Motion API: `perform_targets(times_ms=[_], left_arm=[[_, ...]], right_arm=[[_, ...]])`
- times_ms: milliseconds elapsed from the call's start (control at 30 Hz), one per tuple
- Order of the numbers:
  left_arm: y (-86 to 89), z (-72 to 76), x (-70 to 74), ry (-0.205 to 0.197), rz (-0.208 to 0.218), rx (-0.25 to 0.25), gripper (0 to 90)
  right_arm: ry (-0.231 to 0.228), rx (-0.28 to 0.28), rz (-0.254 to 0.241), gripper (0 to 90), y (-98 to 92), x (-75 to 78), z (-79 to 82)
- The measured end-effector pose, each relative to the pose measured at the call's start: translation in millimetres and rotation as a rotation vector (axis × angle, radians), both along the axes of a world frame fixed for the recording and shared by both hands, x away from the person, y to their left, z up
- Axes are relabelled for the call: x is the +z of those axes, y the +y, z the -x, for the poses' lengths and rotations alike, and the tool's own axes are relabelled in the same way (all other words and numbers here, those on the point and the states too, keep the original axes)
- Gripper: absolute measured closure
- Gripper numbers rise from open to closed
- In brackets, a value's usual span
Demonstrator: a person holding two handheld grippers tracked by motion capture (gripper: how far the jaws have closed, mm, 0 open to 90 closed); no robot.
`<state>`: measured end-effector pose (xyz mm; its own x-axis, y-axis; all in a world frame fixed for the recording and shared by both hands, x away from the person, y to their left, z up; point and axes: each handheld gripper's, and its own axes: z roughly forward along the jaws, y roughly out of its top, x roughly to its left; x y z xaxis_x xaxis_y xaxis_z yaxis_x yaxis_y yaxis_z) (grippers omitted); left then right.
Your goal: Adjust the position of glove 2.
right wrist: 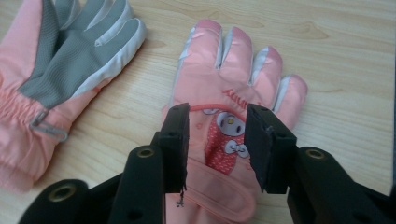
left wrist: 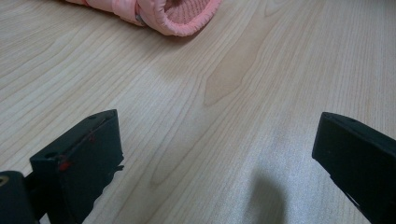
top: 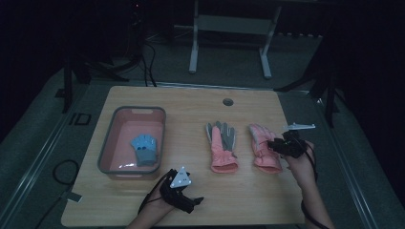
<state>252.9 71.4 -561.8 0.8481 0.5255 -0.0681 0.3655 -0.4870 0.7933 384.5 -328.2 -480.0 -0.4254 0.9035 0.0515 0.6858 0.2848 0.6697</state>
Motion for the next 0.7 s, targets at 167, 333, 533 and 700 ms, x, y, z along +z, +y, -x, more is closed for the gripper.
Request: perform_targets(times_ms=[167,333,533,700], left_arm=[[0.3,-0.2,-0.5,0.002,0.0,0.002,1.8],[0.2,0.2,-0.9,0.003,0.0,0.001,1.8],[0.5,-0.1,-0.9,0.003,0.001,0.0,1.9],[0.6,0.4,-1.1,0.003,0.0,-0.003,1.9]], right_arm=[[0.01,0.015,0.009,57.3,-9.7,4.0,-0.6],[0.024,0.02,-0.011,56.2,-9.7,-4.8,-2.7],[0.046,0.0,-0.002,53.6,-3.4,-23.1,-11.8],[0.056,-0.011,0.032,60.4,-0.2,-38.4,-16.5]])
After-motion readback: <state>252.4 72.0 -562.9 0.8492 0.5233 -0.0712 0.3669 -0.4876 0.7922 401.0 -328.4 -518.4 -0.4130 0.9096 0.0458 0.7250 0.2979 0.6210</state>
